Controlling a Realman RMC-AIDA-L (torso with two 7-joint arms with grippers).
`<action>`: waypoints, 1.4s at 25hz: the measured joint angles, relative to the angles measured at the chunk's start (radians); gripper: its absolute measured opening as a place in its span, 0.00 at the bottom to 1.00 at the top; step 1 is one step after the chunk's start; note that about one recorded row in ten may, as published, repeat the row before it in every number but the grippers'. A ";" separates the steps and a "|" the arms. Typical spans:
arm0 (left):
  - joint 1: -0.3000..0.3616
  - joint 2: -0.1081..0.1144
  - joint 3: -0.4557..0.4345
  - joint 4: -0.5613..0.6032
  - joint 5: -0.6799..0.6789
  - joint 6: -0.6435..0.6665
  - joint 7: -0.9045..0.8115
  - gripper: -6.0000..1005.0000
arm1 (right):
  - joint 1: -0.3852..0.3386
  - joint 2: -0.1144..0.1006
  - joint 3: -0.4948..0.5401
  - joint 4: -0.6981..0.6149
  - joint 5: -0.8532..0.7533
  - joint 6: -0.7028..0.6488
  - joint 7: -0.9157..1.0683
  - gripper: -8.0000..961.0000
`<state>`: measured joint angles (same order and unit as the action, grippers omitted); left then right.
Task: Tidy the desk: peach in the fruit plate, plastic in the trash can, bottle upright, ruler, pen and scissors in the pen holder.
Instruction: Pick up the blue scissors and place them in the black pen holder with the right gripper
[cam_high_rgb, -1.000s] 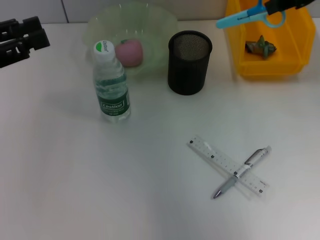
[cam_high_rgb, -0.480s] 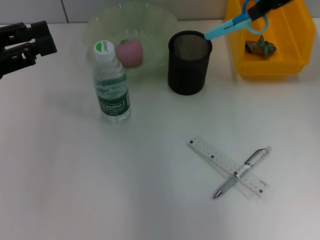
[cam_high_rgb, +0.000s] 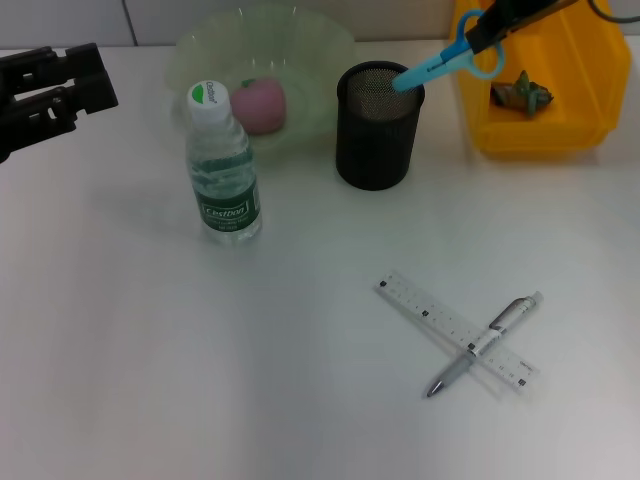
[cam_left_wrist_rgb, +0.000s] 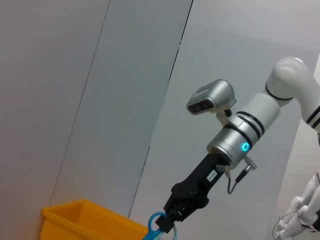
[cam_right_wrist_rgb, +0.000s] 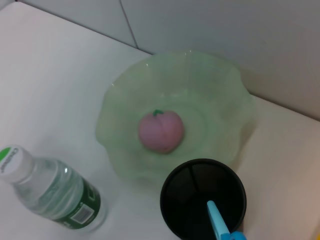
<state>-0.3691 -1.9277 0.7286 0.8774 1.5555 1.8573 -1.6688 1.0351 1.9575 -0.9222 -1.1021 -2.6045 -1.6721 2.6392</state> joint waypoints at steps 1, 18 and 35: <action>0.000 -0.001 0.000 -0.001 0.000 -0.001 0.002 0.49 | 0.002 0.000 -0.001 0.016 -0.004 0.013 -0.003 0.14; -0.010 -0.010 0.000 -0.003 0.002 -0.008 0.006 0.50 | 0.021 0.016 -0.042 0.152 -0.008 0.121 -0.033 0.15; -0.012 -0.017 -0.004 -0.005 0.028 -0.009 0.008 0.49 | -0.018 0.031 -0.041 0.090 0.003 0.138 -0.043 0.26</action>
<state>-0.3809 -1.9444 0.7249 0.8728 1.5839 1.8482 -1.6613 1.0171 1.9882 -0.9632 -1.0125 -2.6020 -1.5341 2.5958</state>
